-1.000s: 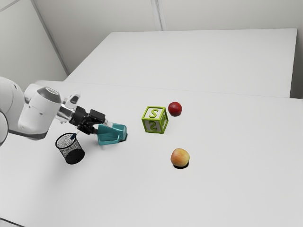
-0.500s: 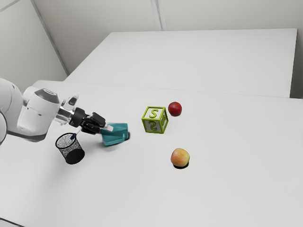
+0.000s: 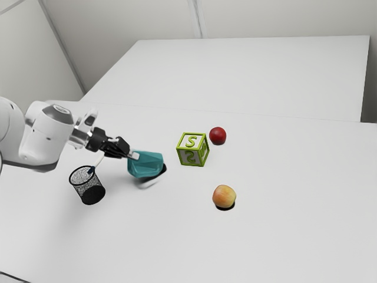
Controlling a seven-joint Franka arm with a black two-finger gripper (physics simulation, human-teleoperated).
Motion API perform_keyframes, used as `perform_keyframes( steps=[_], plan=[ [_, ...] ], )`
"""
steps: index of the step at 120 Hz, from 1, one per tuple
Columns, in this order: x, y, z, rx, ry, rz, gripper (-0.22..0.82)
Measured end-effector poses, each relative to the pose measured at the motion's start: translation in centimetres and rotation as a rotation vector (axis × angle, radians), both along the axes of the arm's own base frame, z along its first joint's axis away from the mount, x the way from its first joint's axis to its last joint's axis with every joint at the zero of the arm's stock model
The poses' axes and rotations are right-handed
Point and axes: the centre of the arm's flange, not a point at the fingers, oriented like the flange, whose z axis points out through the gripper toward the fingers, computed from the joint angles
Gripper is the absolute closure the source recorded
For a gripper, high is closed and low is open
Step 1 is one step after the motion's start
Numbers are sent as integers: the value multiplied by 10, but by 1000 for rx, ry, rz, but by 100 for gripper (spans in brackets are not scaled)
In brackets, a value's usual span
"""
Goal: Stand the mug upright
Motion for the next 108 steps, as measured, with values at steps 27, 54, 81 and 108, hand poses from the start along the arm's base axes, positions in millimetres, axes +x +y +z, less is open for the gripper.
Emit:
perform_keyframes(
  steps=[27,54,81,108],
  plan=[
    [3,-4,29,50,-66,-22,78],
    [14,-18,57,208,-69,-156,79],
    [39,-50,78,481,-25,-354,79],
    [71,-95,79,669,12,-477,79]
  ],
)
